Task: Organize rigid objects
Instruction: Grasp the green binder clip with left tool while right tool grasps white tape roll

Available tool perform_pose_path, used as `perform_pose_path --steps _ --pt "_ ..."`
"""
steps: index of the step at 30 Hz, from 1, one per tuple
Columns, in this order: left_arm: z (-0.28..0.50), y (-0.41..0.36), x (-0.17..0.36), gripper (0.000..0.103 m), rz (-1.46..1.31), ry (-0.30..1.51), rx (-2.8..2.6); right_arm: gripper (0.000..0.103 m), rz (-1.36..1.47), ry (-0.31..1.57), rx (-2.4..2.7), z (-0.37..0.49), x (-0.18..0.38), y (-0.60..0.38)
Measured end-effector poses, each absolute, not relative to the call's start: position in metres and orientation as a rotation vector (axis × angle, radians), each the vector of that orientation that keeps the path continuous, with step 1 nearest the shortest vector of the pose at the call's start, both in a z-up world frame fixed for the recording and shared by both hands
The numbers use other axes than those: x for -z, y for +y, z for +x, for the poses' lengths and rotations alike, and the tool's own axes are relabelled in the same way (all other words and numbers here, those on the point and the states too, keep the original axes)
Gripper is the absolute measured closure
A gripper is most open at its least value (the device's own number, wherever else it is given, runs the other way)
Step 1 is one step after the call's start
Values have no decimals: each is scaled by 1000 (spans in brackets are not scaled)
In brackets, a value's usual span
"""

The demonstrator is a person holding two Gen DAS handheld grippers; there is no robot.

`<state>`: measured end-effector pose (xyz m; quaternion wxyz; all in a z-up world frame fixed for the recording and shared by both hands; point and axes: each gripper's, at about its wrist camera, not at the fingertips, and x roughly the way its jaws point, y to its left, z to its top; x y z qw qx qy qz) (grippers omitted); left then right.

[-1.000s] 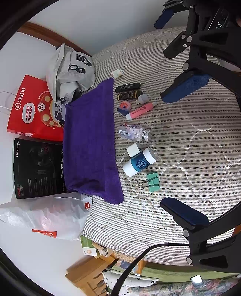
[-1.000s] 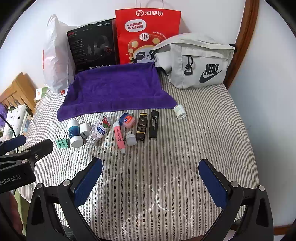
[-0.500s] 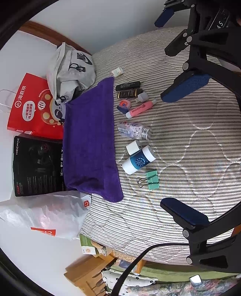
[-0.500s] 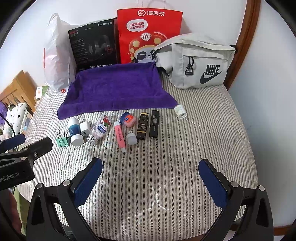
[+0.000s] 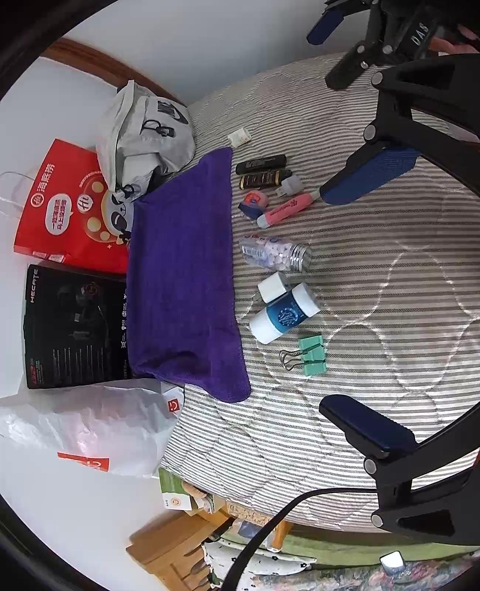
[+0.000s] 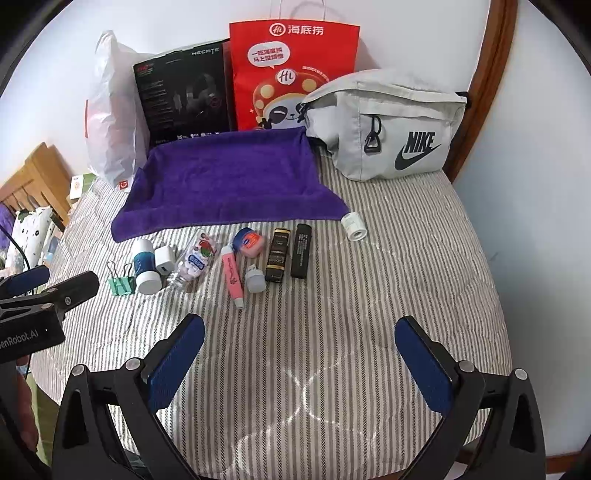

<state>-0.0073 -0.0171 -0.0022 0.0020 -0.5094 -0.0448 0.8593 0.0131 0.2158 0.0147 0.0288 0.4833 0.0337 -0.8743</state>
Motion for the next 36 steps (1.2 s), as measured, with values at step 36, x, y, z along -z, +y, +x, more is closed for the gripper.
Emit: perform_pose_path --steps 36 --pt "-27 -62 131 29 -1659 -246 -2946 12 1439 50 2638 -82 113 314"
